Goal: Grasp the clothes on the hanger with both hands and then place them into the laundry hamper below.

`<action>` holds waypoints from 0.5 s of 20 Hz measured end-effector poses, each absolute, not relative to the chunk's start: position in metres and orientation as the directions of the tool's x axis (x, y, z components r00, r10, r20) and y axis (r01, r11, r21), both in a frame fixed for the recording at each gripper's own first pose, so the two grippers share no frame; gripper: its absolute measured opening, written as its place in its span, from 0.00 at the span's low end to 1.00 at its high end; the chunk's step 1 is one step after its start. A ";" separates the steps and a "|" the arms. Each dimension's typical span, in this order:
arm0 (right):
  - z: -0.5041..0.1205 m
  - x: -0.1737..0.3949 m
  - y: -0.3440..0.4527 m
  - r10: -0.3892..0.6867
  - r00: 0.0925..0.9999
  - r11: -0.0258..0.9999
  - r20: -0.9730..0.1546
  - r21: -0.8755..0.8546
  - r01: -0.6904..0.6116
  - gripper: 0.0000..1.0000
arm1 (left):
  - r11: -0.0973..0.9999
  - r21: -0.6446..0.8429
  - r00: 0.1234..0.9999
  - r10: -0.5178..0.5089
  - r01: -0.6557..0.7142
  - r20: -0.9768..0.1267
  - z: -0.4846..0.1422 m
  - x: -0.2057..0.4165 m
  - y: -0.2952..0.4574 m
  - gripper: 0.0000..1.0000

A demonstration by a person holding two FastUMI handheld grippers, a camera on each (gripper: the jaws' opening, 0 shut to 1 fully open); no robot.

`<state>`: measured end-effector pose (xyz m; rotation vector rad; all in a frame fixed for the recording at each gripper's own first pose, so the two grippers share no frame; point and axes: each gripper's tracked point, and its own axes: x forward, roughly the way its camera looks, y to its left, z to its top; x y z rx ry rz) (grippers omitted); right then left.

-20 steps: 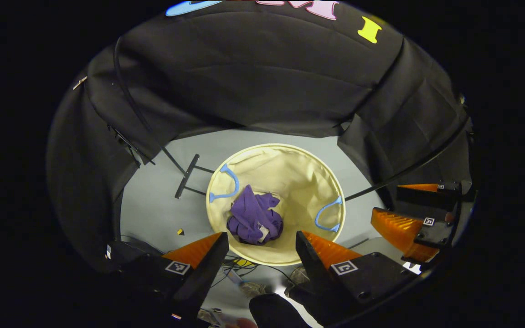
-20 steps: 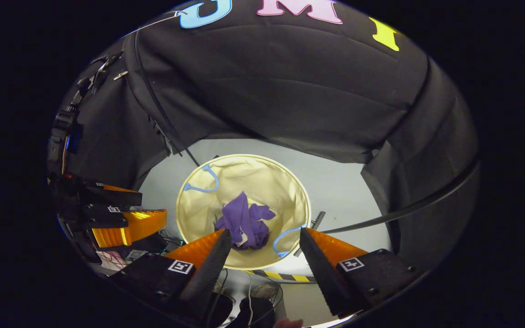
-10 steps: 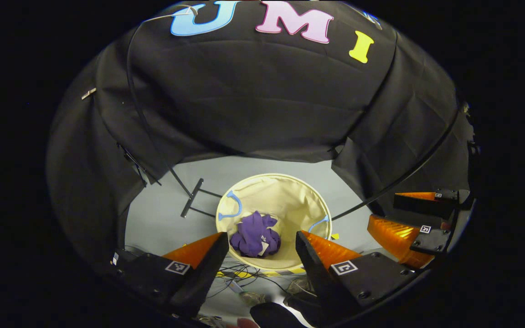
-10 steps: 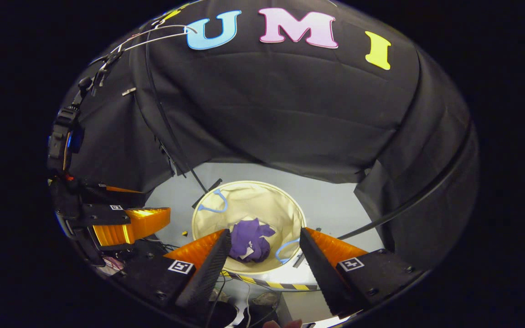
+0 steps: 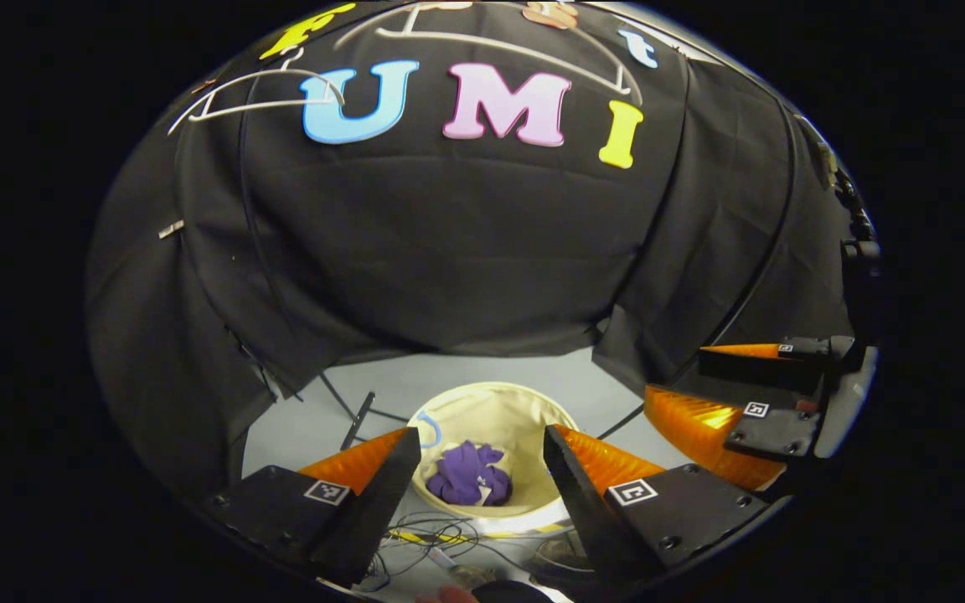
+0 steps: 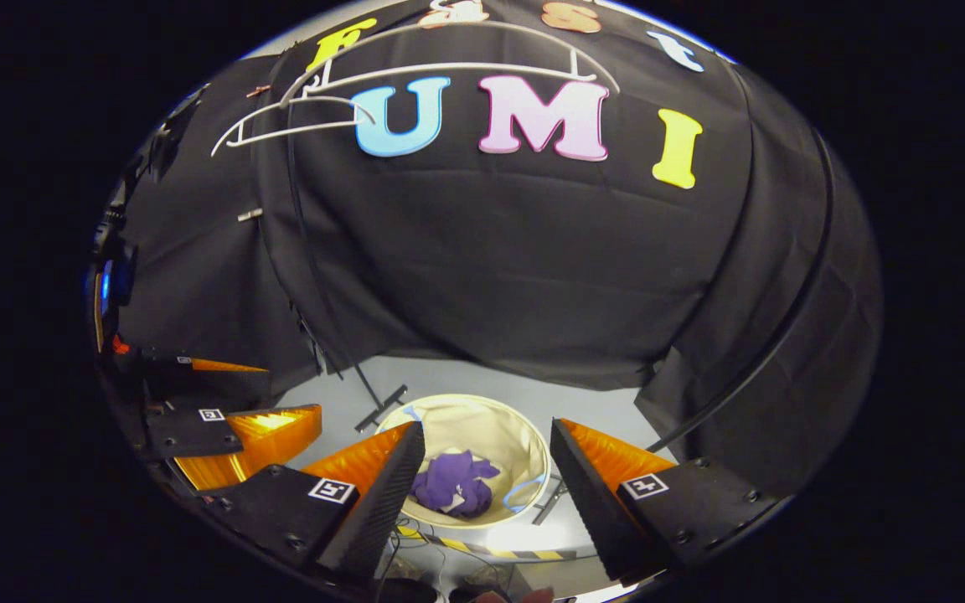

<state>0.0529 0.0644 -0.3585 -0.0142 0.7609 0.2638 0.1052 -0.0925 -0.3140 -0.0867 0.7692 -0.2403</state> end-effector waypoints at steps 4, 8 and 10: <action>-0.297 0.067 0.064 0.230 0.767 0.970 -0.599 0.080 -0.229 0.99 | 0.969 -0.158 0.779 -0.247 0.191 -0.576 -0.247 0.113 -0.085 0.95; -0.235 0.084 0.059 0.228 0.840 0.973 -0.493 0.074 -0.220 0.99 | 0.971 -0.161 0.851 -0.234 0.179 -0.470 -0.189 0.121 -0.072 0.95; -0.199 0.092 0.057 0.223 0.876 0.974 -0.428 0.063 -0.217 0.99 | 0.973 -0.157 0.883 -0.222 0.171 -0.414 -0.158 0.122 -0.063 0.95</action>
